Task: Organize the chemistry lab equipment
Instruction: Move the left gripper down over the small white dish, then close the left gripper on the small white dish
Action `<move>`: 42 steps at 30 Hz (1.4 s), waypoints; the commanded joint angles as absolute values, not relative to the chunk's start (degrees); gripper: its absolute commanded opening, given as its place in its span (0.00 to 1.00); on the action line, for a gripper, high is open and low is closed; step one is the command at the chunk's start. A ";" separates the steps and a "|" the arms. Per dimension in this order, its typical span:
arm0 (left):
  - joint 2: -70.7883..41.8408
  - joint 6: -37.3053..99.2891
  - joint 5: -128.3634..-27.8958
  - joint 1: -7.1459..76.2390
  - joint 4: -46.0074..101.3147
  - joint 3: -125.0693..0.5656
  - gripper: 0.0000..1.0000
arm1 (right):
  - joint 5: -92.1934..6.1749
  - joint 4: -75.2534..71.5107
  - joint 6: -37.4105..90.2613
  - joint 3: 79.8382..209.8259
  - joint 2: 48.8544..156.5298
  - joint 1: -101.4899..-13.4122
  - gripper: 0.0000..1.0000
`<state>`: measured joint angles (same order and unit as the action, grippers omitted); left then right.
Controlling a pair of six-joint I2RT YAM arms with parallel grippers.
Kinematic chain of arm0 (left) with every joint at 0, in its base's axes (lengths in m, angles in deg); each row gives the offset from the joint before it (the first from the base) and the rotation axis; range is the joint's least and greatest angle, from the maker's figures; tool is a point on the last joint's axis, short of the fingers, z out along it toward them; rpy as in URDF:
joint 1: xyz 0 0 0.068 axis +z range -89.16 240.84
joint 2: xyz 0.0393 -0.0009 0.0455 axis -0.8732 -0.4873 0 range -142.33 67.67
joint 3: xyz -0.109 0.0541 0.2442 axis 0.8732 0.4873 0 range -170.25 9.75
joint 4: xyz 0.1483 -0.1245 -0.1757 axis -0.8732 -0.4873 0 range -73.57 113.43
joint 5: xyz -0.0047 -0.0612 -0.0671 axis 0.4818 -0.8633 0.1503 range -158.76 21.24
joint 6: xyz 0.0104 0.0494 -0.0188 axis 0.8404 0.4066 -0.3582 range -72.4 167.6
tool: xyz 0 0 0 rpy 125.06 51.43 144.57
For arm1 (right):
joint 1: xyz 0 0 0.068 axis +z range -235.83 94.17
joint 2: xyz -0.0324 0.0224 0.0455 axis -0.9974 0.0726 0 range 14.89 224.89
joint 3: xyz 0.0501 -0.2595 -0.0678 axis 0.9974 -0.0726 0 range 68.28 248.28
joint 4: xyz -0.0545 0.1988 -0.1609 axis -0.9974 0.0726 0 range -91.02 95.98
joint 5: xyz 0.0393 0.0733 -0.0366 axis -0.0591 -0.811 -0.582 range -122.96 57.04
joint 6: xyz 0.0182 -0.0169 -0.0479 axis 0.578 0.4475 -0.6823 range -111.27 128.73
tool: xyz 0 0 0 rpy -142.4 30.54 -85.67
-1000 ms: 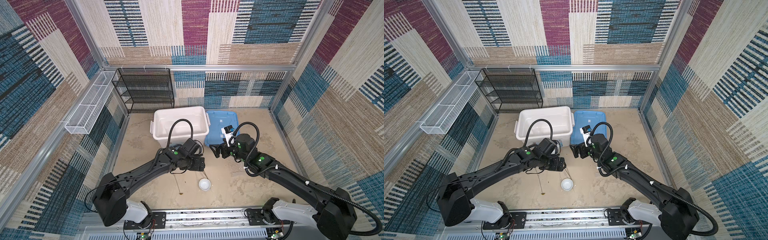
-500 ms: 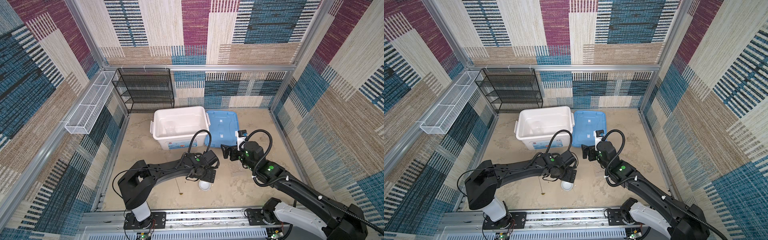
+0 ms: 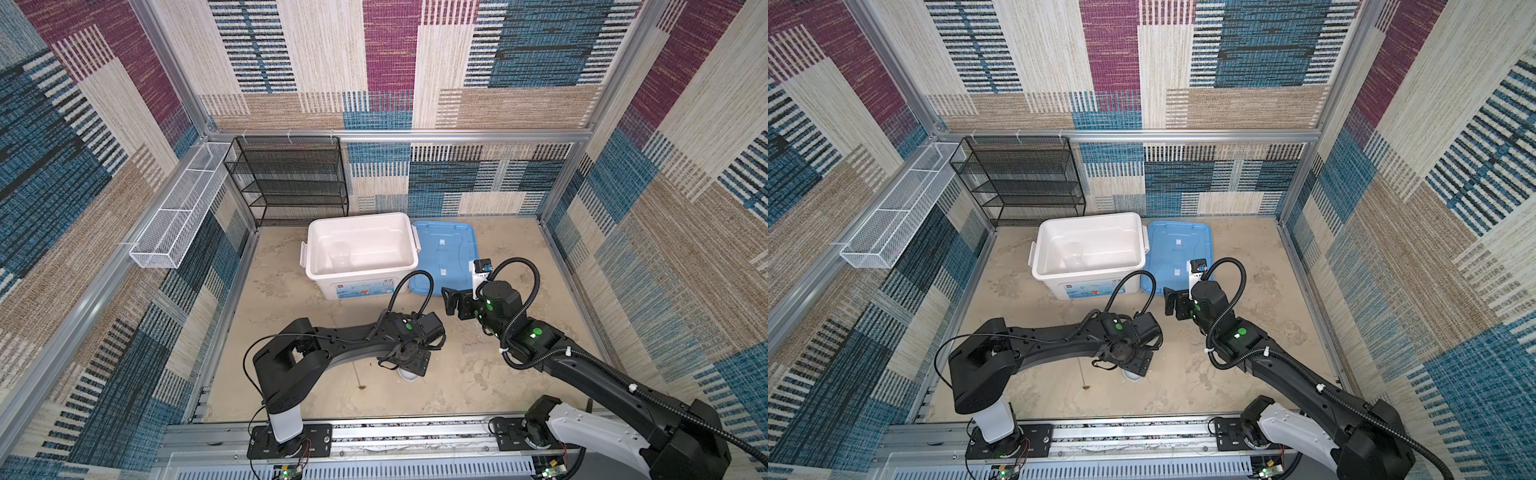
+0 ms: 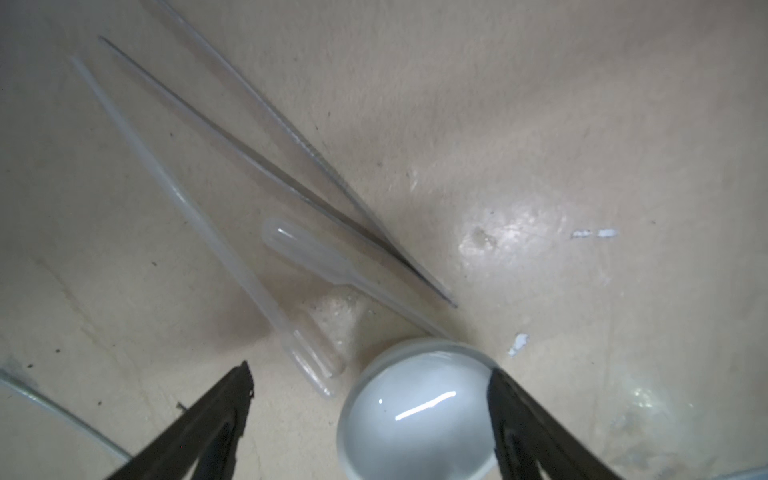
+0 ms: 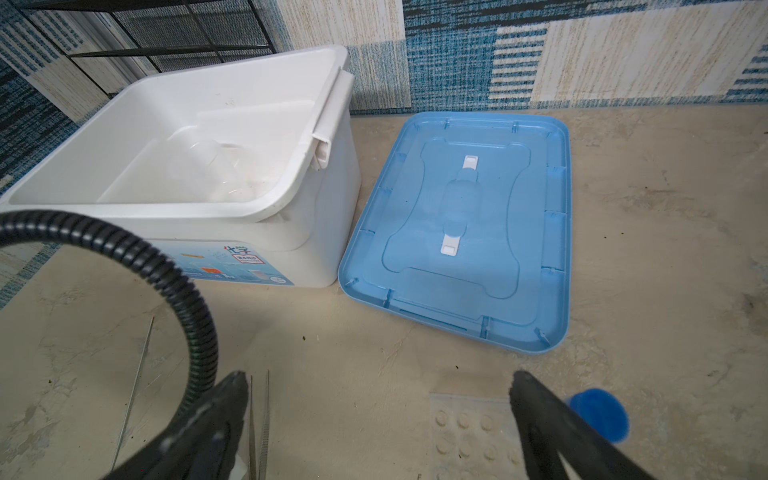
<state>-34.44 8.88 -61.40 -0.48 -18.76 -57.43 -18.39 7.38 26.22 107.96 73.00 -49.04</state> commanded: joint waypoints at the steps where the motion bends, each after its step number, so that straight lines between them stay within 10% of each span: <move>1: -33.55 9.48 -61.36 -0.69 -20.03 -56.78 0.90 | -18.10 4.77 26.12 108.61 73.43 -48.93 1.00; 42: -32.89 8.12 -62.47 -2.10 -19.72 -53.38 0.95 | -16.95 -4.88 31.15 100.75 64.80 -48.92 1.00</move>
<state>-33.36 8.62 -63.57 -2.12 -18.65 -53.84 -15.48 -2.06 29.78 101.10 64.71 -49.04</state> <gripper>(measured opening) 0.962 0.996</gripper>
